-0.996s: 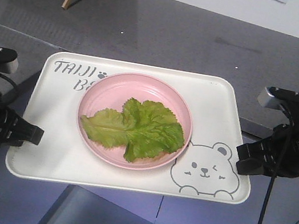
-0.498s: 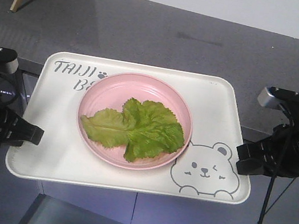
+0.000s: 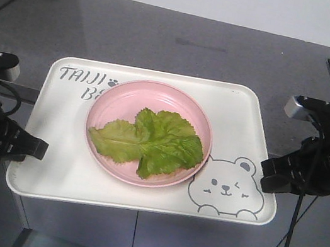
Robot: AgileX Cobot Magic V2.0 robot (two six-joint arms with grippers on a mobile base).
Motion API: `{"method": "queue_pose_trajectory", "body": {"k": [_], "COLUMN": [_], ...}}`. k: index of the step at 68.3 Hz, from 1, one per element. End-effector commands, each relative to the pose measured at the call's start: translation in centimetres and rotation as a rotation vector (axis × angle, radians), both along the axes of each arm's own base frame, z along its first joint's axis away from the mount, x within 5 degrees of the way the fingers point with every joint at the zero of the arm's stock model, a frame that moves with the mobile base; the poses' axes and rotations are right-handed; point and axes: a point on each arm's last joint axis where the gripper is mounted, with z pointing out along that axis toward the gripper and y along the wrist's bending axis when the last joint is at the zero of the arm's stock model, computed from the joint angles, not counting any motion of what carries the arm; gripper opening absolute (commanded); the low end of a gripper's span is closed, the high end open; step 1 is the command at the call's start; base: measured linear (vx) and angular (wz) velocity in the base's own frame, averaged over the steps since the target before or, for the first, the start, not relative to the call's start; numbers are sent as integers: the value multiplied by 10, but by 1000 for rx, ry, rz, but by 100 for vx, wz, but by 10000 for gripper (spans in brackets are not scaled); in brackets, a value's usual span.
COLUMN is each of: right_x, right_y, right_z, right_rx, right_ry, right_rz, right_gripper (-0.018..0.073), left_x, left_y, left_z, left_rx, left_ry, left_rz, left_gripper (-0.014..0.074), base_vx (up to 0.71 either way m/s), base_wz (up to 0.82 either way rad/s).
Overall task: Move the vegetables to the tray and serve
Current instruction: 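Hold the tray level with both grippers while the base turns and drives, then drive the base up to the new counter holding the tray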
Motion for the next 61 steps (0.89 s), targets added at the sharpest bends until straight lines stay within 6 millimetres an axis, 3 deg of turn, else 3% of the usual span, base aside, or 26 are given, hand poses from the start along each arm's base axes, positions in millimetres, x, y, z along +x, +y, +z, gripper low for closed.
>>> {"method": "queue_pose_trajectory", "body": {"k": [1, 61], "right_x": [-6, -6], "right_y": [12, 12], "right_z": [22, 22], "right_rx": [94, 94], "right_ry": [-62, -62], "right_rz": [49, 49], "right_gripper": [-4, -4], "left_x": [2, 2], "left_y": [-9, -9], "left_z": [21, 21], "left_rx": [-110, -110], "left_ry": [-125, -125], "left_rz": [-8, -8], "left_gripper": [-8, -8], "base_vx": [11, 13], "base_wz": [-7, -9]}}
